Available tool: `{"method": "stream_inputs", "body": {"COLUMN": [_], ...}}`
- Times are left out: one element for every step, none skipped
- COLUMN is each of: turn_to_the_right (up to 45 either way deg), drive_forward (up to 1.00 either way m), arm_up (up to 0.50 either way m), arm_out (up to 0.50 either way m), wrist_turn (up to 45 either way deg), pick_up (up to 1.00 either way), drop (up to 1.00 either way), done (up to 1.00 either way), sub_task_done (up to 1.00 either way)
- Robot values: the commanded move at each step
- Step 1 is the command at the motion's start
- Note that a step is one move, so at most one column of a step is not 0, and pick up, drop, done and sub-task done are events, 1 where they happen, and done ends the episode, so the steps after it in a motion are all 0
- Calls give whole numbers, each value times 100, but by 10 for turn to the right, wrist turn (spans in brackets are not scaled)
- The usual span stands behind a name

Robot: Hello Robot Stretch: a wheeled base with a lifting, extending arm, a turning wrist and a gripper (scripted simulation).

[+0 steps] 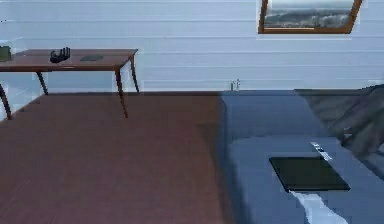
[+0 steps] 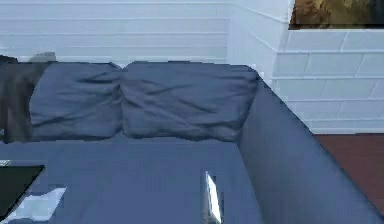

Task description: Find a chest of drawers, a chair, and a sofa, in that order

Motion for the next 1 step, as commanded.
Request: {"method": "stream_inputs", "body": {"turn_to_the_right": [0], "drive_forward": [100], "arm_up": [0], "arm_out": [0], "wrist_turn": [0], "pick_up": [0], "drop": [0], "done": [0], "sub_task_done": [0]}}
